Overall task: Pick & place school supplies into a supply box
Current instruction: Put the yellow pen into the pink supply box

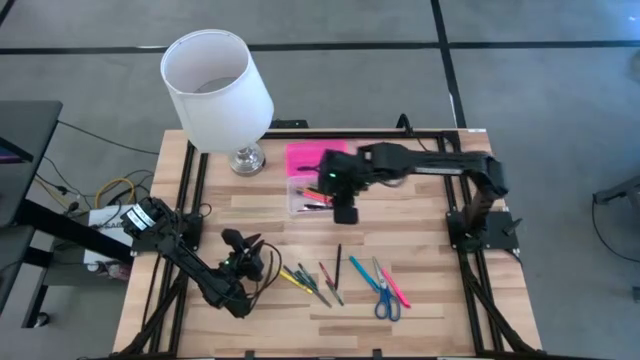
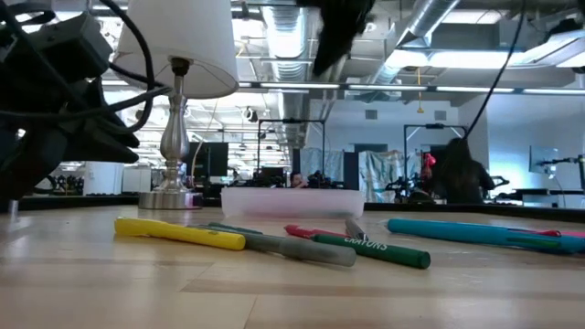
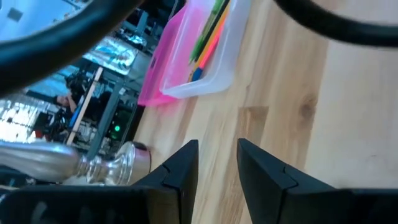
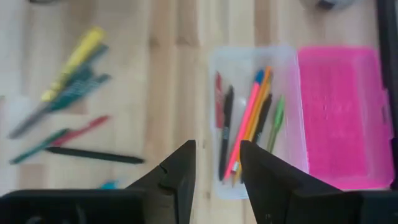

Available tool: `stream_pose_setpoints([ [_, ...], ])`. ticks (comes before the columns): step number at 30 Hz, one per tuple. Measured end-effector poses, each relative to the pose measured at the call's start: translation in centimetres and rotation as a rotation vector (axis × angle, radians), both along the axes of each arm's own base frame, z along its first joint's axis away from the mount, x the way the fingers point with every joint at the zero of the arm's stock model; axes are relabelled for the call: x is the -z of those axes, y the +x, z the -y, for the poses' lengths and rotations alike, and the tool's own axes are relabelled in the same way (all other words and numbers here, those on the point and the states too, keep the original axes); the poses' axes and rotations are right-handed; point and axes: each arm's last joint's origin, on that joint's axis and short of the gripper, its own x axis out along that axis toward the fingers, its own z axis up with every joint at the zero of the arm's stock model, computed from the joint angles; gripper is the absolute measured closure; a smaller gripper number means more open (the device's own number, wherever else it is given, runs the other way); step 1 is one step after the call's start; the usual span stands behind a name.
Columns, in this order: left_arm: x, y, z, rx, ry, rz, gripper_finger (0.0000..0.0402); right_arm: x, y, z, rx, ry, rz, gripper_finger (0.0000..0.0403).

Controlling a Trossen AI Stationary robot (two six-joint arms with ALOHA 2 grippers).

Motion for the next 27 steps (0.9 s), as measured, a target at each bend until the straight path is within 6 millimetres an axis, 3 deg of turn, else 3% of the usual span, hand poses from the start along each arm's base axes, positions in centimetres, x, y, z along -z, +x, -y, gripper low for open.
stream_pose_setpoints([
  [9, 0.1, 0.7, 0.5, 0.009, -0.048, 0.004, 0.0296, -7.2, -6.8, -6.1, -0.023, -0.145, 0.190, 0.0285],
  [14, -0.2, 1.3, 0.9, 0.024, -0.061, -0.046, 0.0296, -9.3, -9.7, -8.7, -0.036, -0.170, 0.293, 0.0285],
  [21, -2.2, 4.0, 1.4, 0.073, -0.022, -0.156, 0.0296, -6.6, -12.4, -11.6, -0.094, -0.217, 0.377, 0.0285],
  [27, -3.5, 7.4, 1.0, 0.148, -0.175, -0.393, 0.0296, -2.1, -14.1, -12.7, -0.151, -0.189, 0.507, 0.0285],
])
